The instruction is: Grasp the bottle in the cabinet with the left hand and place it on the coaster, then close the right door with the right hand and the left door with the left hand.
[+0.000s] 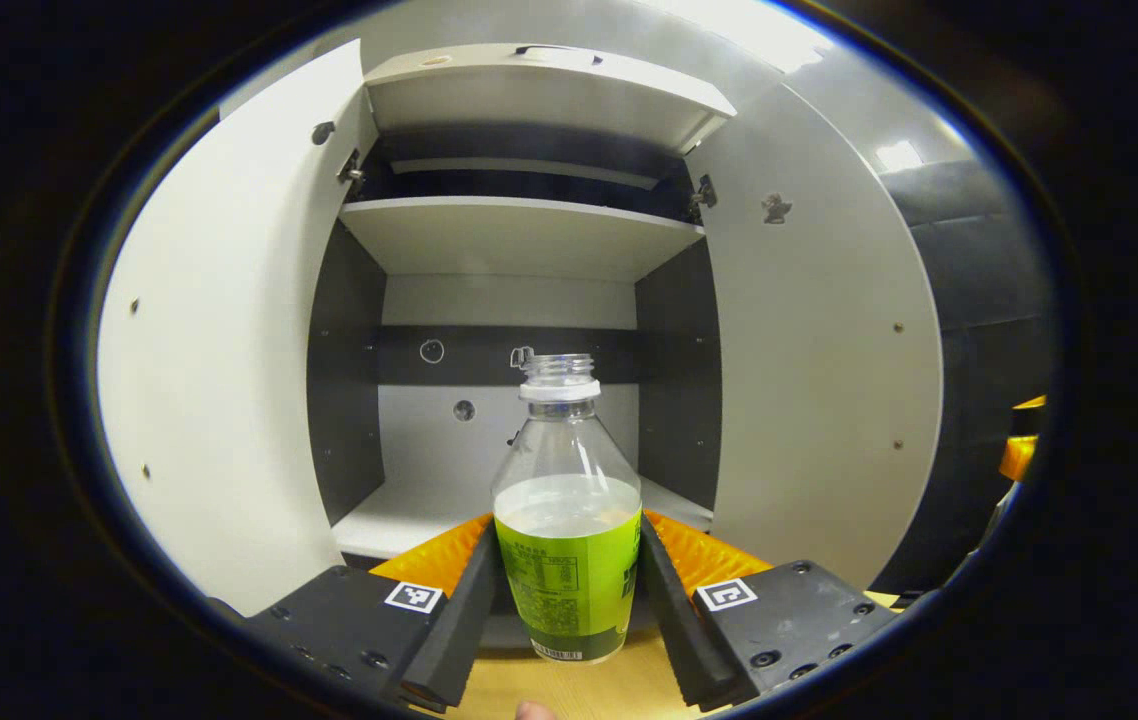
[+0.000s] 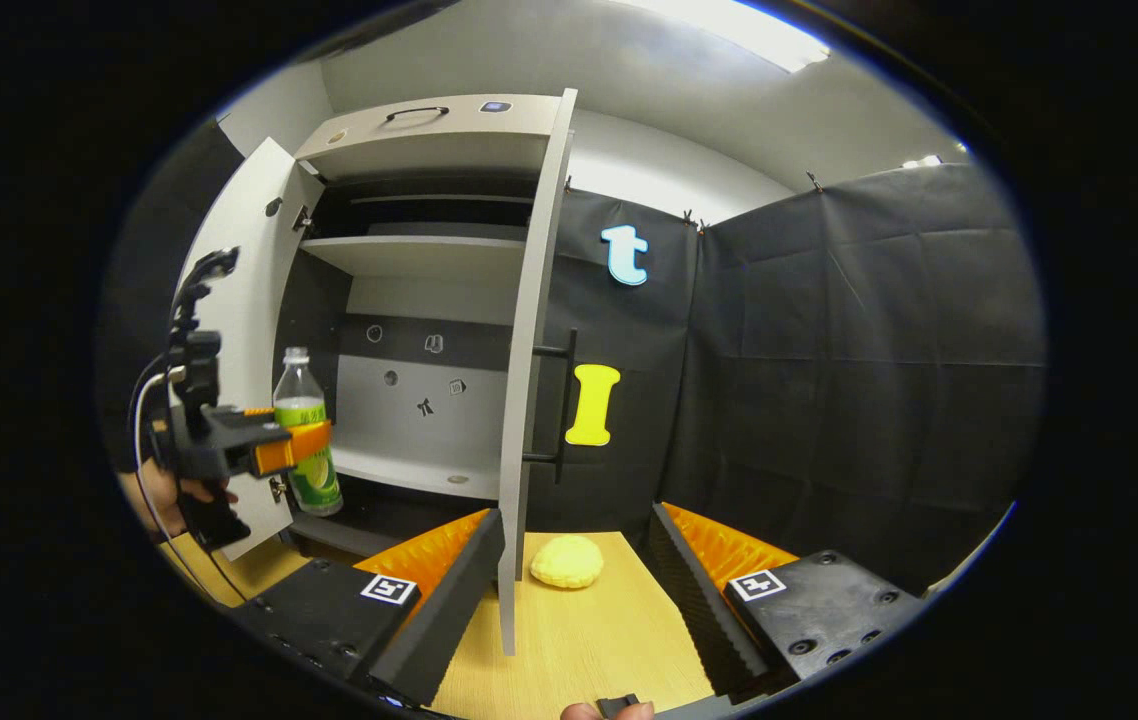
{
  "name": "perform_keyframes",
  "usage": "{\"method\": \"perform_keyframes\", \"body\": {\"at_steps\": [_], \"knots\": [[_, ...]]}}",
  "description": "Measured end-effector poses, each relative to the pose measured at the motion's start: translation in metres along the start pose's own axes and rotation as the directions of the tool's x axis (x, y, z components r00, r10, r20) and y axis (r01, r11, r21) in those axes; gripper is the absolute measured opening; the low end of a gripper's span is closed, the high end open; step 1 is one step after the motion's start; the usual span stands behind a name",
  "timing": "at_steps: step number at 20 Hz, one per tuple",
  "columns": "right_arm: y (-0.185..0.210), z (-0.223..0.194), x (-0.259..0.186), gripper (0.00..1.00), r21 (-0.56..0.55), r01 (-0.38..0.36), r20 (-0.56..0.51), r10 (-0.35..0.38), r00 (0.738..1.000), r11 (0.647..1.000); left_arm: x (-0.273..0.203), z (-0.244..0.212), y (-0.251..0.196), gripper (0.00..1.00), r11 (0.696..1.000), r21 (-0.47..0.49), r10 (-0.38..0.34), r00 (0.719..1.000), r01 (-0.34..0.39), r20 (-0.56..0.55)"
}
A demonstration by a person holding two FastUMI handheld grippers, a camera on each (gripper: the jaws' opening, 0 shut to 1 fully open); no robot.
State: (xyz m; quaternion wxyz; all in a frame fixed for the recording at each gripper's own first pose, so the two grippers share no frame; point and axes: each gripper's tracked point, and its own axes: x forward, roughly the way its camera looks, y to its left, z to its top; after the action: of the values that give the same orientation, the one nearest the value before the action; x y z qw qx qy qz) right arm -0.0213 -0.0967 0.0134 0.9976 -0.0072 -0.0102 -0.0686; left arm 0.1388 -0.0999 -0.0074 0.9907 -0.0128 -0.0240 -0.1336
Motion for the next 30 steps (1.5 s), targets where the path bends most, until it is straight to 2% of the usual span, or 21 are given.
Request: {"method": "perform_keyframes", "body": {"at_steps": [5,8,12,17,21,26,30], "knots": [[0.002,0.007,-0.005,0.98,0.006,0.015,0.023,-0.015,1.000,1.000,-0.051,-0.070,-0.011,0.77,0.999,-0.049,-0.001,0.999,-0.001,-0.040],[-0.002,0.016,-0.006,0.97,0.004,0.031,0.059,-0.032,0.998,0.999,-0.075,-0.107,-0.019,0.78,1.000,-0.016,-0.004,1.000,0.004,-0.001],[-0.005,0.024,-0.004,0.97,-0.004,0.031,0.088,-0.030,0.996,1.000,-0.095,-0.170,-0.043,0.77,0.998,0.029,-0.062,0.997,0.063,-0.035],[-0.004,0.025,0.006,0.97,0.024,0.023,0.053,-0.024,0.998,0.999,-0.109,-0.230,-0.068,0.78,0.993,0.043,-0.110,0.992,0.113,-0.068],[0.002,0.019,0.010,0.98,-0.022,-0.006,0.020,0.007,1.000,1.000,-0.114,-0.262,-0.064,0.77,0.994,0.028,-0.104,0.991,0.107,-0.085],[0.003,0.015,0.011,0.97,-0.007,-0.005,-0.006,0.005,1.000,1.000,-0.122,-0.284,-0.059,0.78,0.993,-0.021,-0.114,0.988,0.113,-0.103],[-0.001,0.015,0.013,0.98,0.014,0.014,-0.016,-0.014,1.000,1.000,-0.125,-0.296,-0.061,0.78,0.989,0.014,-0.145,0.984,0.147,-0.107]]}}
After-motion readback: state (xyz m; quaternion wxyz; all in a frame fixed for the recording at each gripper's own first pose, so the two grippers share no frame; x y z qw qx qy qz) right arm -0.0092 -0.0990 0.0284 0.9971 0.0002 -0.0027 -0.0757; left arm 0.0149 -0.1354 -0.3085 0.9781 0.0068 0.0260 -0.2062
